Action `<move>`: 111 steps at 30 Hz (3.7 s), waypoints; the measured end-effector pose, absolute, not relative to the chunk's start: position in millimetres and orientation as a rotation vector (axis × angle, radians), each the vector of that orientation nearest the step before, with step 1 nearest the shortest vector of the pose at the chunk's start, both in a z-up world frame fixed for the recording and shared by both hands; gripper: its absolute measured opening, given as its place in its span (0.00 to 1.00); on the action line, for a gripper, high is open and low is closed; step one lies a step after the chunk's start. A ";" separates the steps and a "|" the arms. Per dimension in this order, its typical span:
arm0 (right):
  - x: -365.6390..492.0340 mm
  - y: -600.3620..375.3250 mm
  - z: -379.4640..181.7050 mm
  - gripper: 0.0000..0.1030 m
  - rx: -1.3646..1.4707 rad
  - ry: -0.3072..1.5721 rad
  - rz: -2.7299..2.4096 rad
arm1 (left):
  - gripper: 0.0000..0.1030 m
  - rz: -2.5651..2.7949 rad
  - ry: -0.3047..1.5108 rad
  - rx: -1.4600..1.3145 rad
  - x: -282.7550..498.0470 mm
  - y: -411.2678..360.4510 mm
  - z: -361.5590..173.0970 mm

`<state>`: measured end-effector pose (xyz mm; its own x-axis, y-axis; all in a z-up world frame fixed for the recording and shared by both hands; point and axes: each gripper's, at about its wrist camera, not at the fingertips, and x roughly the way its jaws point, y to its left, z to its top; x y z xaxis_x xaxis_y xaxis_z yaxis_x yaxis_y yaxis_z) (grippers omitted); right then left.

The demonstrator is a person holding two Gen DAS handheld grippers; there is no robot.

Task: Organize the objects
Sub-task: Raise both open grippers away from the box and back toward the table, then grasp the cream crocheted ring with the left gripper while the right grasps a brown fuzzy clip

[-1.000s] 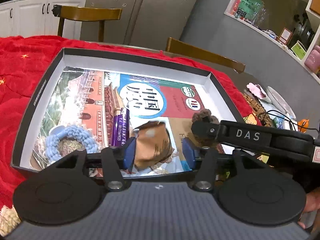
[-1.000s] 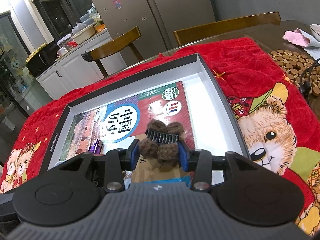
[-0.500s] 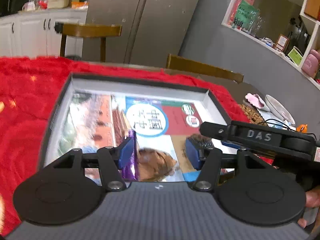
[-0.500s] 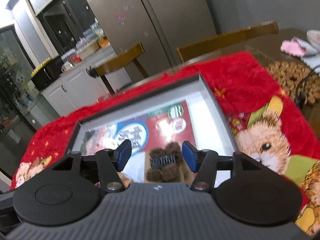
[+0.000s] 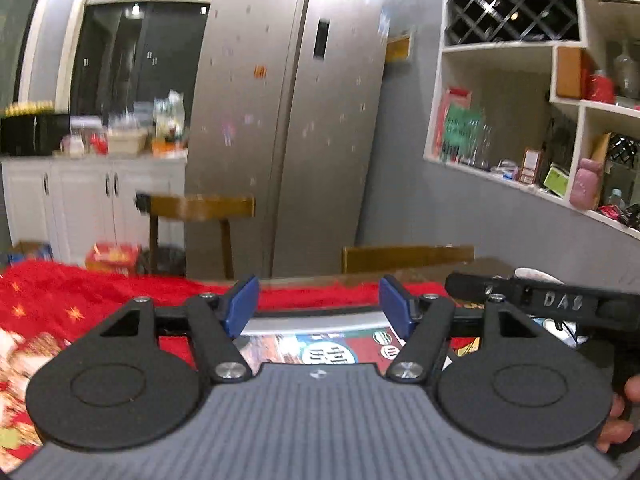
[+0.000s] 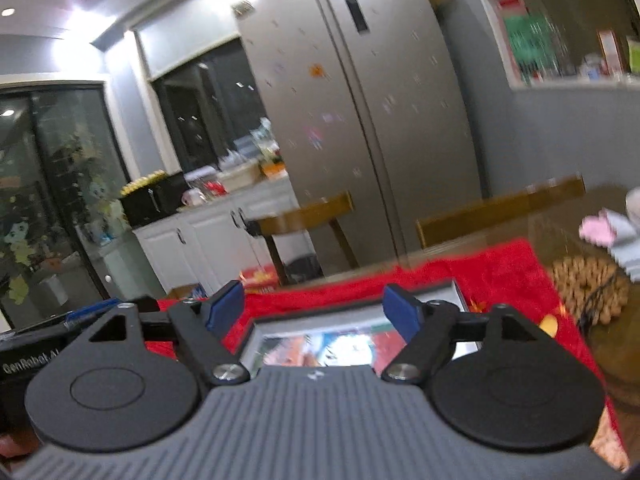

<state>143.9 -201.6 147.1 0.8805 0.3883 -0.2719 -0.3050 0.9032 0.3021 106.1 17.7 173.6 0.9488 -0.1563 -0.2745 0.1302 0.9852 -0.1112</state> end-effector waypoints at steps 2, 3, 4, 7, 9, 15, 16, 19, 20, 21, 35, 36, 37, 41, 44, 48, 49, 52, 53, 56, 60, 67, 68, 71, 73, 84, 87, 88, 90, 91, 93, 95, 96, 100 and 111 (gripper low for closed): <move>132.8 -196.7 155.3 0.85 0.258 0.300 0.372 | 0.70 -0.135 0.273 -0.053 88.7 20.7 180.1; 128.5 -193.7 158.2 0.86 0.261 0.293 0.374 | 0.70 -0.130 0.269 -0.035 81.0 22.5 182.2; 125.2 -190.9 160.1 0.86 0.266 0.291 0.377 | 0.70 -0.123 0.263 -0.020 72.7 25.1 183.9; 114.5 -181.3 162.0 0.86 0.264 0.291 0.392 | 0.70 -0.063 0.178 0.041 40.7 30.1 184.3; 106.3 -173.0 160.9 0.86 0.251 0.284 0.394 | 0.70 -0.002 0.121 0.102 20.0 30.7 182.6; 75.7 -156.2 143.6 0.86 0.238 0.257 0.399 | 0.70 -0.003 0.109 0.113 -22.5 45.4 171.5; 71.6 -154.5 139.7 0.86 0.239 0.253 0.398 | 0.70 -0.001 0.113 0.106 -25.0 47.3 168.2; 63.2 -149.3 125.4 0.86 0.244 0.241 0.384 | 0.70 0.010 0.131 0.088 -27.6 52.8 153.0; 61.2 -147.2 120.2 0.86 0.244 0.239 0.375 | 0.70 0.002 0.142 0.074 -27.5 55.2 146.6; 59.9 -145.5 114.0 0.86 0.242 0.239 0.365 | 0.70 -0.008 0.150 0.053 -26.4 58.1 140.4; 83.3 -142.6 40.0 0.85 0.271 0.427 0.307 | 0.68 -0.072 0.388 0.011 38.0 68.9 51.7; 82.3 -142.7 36.5 0.85 0.271 0.432 0.305 | 0.68 -0.075 0.400 0.001 41.7 70.0 47.5; 81.9 -141.2 33.2 0.85 0.264 0.441 0.307 | 0.68 -0.078 0.412 -0.007 44.8 71.5 42.4; 82.6 -137.3 21.4 0.81 0.255 0.474 0.325 | 0.68 -0.102 0.443 0.002 54.2 70.5 25.6; 83.8 -134.7 13.7 0.80 0.257 0.512 0.360 | 0.68 -0.109 0.442 0.028 57.5 64.7 16.9; 80.5 -127.8 7.2 0.78 0.233 0.534 0.381 | 0.60 -0.107 0.474 0.017 59.8 62.7 7.0; 80.1 -125.7 5.5 0.77 0.222 0.535 0.380 | 0.58 -0.104 0.491 0.012 62.4 63.9 4.4; 77.3 -119.6 0.6 0.74 0.191 0.549 0.386 | 0.53 -0.096 0.530 -0.037 69.8 71.3 0.4; 77.0 -117.5 0.5 0.74 0.183 0.550 0.388 | 0.53 -0.088 0.535 -0.056 71.4 74.5 -0.7; 72.1 -111.7 0.0 0.73 0.153 0.538 0.403 | 0.48 -0.076 0.560 -0.078 76.3 78.8 -3.7; 67.3 -107.3 -0.3 0.72 0.143 0.548 0.438 | 0.39 -0.074 0.561 -0.058 77.1 76.6 -5.9; 74.2 -106.6 -7.4 0.57 0.157 0.609 0.430 | 0.31 -0.091 0.552 -0.044 74.4 73.7 -6.3; 74.2 -107.7 -7.7 0.56 0.166 0.609 0.430 | 0.30 -0.092 0.554 -0.043 74.5 73.4 -6.3; 74.3 -108.0 -7.9 0.55 0.173 0.612 0.433 | 0.28 -0.092 0.556 -0.048 74.4 73.8 -6.6; 74.8 -107.0 -9.4 0.55 0.169 0.617 0.433 | 0.28 -0.095 0.557 -0.050 74.7 73.9 -6.7; 80.9 -111.9 -15.0 0.60 0.231 0.658 0.423 | 0.28 -0.082 0.560 -0.053 75.2 75.0 -7.4; 80.7 -111.9 -15.4 0.57 0.233 0.655 0.419 | 0.28 -0.083 0.556 -0.052 74.6 74.8 -7.2; 80.5 -111.8 -15.3 0.54 0.232 0.653 0.418 | 0.28 -0.083 0.555 -0.052 74.4 74.7 -7.1; 79.7 -111.5 -14.9 0.48 0.227 0.650 0.415 | 0.28 -0.082 0.553 -0.052 74.0 74.5 -7.1; 79.1 -111.0 -14.6 0.45 0.220 0.647 0.413 | 0.28 -0.082 0.551 -0.052 73.6 74.5 -6.9; 78.0 -110.0 -14.0 0.43 0.209 0.641 0.410 | 0.27 -0.078 0.546 -0.047 72.6 73.6 -6.7; 77.4 -109.6 -13.6 0.42 0.205 0.638 0.407 | 0.26 -0.070 0.535 -0.034 70.8 71.6 -5.9; 77.4 -110.2 -13.4 0.41 0.207 0.637 0.406 | 0.26 -0.067 0.529 -0.027 69.9 71.0 -5.5; 76.8 -111.8 -13.0 0.38 0.211 0.632 0.405 | 0.25 -0.058 0.512 -0.011 67.1 68.6 -4.1; 73.8 -110.6 -12.3 0.21 0.196 0.619 0.396 | 0.15 -0.061 0.454 0.016 57.4 65.7 -0.4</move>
<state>73.8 -110.6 -12.3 0.7428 0.4164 -0.5243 -0.3007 0.9071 0.2944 57.4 65.7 -0.4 0.8968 -0.0549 -0.4390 0.0620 0.9981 0.0020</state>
